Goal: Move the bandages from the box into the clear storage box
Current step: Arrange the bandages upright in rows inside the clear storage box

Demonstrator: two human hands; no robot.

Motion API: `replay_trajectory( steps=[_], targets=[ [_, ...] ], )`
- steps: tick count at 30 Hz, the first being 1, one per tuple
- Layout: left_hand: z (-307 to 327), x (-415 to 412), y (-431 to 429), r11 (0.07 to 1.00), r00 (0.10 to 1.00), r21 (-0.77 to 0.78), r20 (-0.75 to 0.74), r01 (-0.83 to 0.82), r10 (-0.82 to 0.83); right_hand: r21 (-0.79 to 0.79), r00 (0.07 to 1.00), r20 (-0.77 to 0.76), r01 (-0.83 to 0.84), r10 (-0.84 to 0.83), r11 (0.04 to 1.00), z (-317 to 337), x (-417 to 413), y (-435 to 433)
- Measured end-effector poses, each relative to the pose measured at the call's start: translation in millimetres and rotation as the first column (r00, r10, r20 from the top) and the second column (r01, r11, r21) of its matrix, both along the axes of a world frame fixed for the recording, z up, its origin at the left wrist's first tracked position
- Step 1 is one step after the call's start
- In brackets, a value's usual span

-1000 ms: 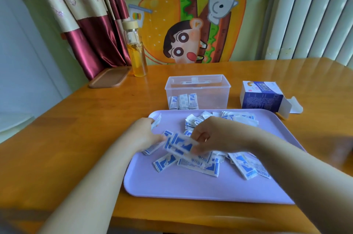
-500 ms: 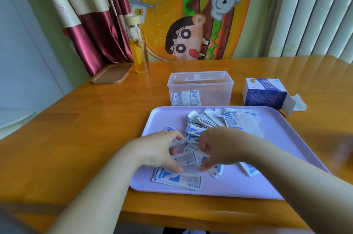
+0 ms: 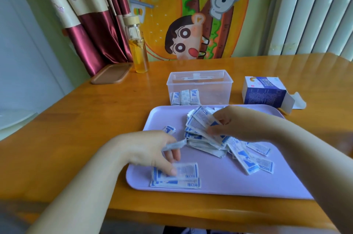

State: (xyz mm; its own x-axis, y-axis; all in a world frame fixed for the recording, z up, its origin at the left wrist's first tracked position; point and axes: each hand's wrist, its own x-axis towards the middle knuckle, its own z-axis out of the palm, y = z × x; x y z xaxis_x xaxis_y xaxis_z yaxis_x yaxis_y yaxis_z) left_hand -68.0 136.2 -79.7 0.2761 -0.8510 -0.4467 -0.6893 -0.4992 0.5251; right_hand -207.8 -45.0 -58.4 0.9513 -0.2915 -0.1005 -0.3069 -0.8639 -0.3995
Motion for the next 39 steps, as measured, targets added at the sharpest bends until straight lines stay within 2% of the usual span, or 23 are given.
replay_trajectory(
  steps=[2, 4, 6, 8, 11, 15, 18, 26, 29, 32, 35, 38, 39],
  targets=[
    [-0.9, 3.2, 1.4, 1.000, 0.997, -0.023, 0.072, -0.022, 0.023, 0.031, 0.998, -0.039, -0.041, 0.043, 0.999, -1.1, -1.0, 4.7],
    [5.4, 13.1, 6.0, 0.989, 0.982, -0.113, 0.149, -0.096, 0.113, 0.045, 0.990, -0.098, -0.096, 0.100, 0.994, -4.6, -1.3, 12.7],
    [11.8, 19.8, 10.7, 0.970, 0.971, -0.176, 0.138, -0.169, 0.195, 0.057, 0.971, -0.152, -0.177, 0.184, 0.983, -10.5, 0.6, 24.6],
    [11.2, 19.4, 10.8, 0.973, 0.976, -0.157, 0.116, -0.167, 0.186, 0.061, 0.948, -0.187, -0.251, 0.258, 0.966, -17.6, 4.5, 38.8],
    [4.3, 15.5, 9.0, 0.982, 0.978, -0.095, 0.115, -0.161, 0.171, 0.042, 0.948, -0.176, -0.263, 0.266, 0.964, -24.9, 10.6, 55.2],
    [2.9, 24.0, 9.4, 0.935, 0.933, -0.208, 0.156, -0.289, 0.323, -0.012, 0.946, -0.162, -0.287, 0.282, 0.958, -27.6, 15.8, 67.8],
    [-3.0, 30.0, -0.6, 0.903, 0.872, -0.259, 0.268, -0.344, 0.409, -0.062, 0.917, -0.219, -0.354, 0.333, 0.933, -24.9, 21.7, 74.2],
    [-20.0, 37.7, -22.0, 0.922, 0.845, -0.097, 0.373, -0.374, 0.383, -0.059, 0.836, -0.353, -0.467, 0.419, 0.882, -23.4, 32.2, 75.6],
    [-20.9, 39.2, -22.9, 0.931, 0.811, -0.060, 0.473, -0.360, 0.344, -0.012, 0.891, -0.247, -0.396, 0.381, 0.918, -20.1, 35.1, 66.2],
    [-18.6, 41.6, -18.6, 0.911, 0.825, -0.142, 0.388, -0.387, 0.411, 0.096, 0.987, -0.070, -0.137, 0.144, 0.986, -16.8, 43.7, 47.9],
    [-9.5, 46.0, -9.0, 0.814, 0.770, -0.314, 0.284, -0.489, 0.572, 0.238, 0.998, 0.046, 0.039, -0.052, 0.971, -20.4, 56.5, 37.7],
    [-4.8, 51.4, -3.0, 0.735, 0.709, -0.420, 0.252, -0.533, 0.658, 0.346, 0.984, 0.114, 0.089, -0.135, 0.934, -27.3, 76.2, 45.6],
    [-5.6, 52.3, -3.7, 0.723, 0.706, -0.435, 0.239, -0.536, 0.667, 0.327, 0.983, 0.117, 0.099, -0.144, 0.940, -31.3, 82.7, 47.5]
  ],
)
